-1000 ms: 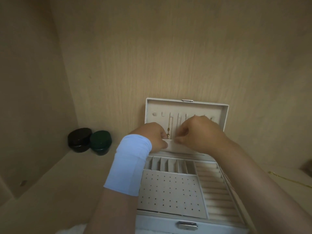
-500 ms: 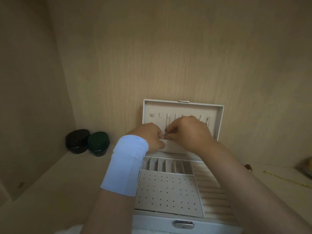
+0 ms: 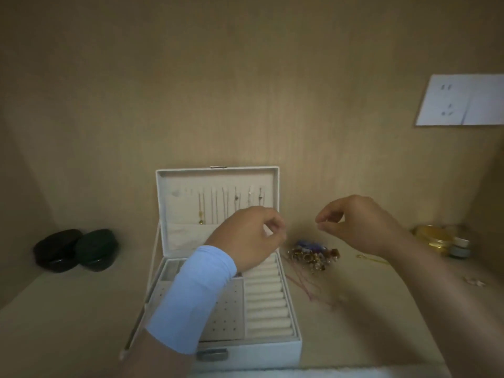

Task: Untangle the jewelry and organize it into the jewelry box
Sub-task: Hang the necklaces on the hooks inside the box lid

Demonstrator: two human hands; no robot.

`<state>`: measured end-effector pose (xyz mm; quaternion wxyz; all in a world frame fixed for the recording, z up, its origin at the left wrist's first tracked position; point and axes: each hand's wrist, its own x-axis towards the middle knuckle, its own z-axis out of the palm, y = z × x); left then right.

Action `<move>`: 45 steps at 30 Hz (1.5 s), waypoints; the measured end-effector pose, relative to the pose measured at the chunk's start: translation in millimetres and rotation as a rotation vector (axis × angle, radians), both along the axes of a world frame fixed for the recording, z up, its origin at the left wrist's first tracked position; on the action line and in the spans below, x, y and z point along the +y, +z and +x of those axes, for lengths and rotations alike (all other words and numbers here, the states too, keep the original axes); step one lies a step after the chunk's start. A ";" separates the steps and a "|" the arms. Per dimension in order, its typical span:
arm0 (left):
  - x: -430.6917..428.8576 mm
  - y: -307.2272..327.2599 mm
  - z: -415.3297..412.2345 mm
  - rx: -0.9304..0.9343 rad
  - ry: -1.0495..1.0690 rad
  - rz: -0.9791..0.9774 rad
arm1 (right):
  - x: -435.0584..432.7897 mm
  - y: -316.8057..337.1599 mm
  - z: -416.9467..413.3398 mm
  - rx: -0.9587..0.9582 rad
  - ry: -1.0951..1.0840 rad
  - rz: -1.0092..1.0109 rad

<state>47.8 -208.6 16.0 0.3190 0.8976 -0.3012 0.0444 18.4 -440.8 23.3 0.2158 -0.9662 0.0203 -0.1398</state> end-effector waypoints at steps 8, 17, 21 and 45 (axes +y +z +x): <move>-132.6 -20.9 1.0 0.120 -0.143 0.154 | -108.8 -35.1 -11.7 0.229 -0.168 -0.199; -225.7 -63.5 34.0 0.025 -0.092 0.507 | -144.8 -87.5 -1.3 0.283 -0.203 -0.091; -235.7 -72.9 36.2 -0.057 -0.092 0.576 | -147.5 -95.0 3.3 0.255 -0.201 -0.087; -153.4 -9.8 30.6 0.161 -0.104 -0.228 | -99.3 -25.1 -20.3 0.203 0.135 0.638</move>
